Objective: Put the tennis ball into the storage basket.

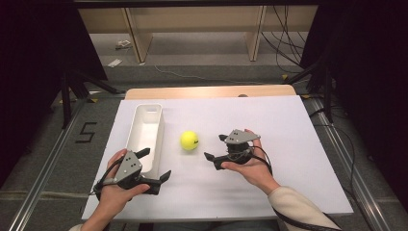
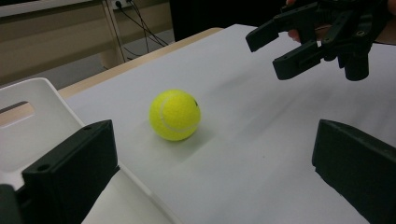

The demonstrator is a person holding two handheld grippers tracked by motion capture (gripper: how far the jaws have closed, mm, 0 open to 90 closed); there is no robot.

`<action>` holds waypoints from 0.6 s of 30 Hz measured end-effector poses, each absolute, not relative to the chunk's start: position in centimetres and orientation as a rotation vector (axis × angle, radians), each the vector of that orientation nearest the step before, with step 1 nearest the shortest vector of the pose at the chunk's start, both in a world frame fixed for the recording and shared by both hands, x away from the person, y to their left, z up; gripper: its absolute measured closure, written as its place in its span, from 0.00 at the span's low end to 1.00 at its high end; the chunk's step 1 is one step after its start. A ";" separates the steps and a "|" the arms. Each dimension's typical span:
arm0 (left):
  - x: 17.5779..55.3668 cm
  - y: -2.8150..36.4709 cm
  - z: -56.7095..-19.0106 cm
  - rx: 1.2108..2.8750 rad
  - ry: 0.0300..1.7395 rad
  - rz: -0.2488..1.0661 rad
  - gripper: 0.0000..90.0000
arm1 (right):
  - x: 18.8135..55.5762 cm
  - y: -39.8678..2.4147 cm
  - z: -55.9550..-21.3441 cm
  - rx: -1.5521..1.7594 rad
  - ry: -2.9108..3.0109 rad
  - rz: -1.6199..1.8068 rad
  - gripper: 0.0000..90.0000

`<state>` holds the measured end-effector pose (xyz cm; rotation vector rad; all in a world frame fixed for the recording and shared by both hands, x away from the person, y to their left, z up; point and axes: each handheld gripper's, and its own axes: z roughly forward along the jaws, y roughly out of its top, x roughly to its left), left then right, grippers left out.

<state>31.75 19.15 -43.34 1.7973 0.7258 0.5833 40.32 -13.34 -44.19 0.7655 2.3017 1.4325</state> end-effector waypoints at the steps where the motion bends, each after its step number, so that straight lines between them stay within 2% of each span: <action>1: 31.7 19.1 -43.3 1.797 0.726 0.584 0.00 | 40.4 -13.3 -44.2 0.766 2.303 1.432 0.17; 18: 31.7 19.2 -43.3 1.794 0.724 0.584 0.00 | 41.6 -12.0 -44.7 0.769 2.304 1.416 0.17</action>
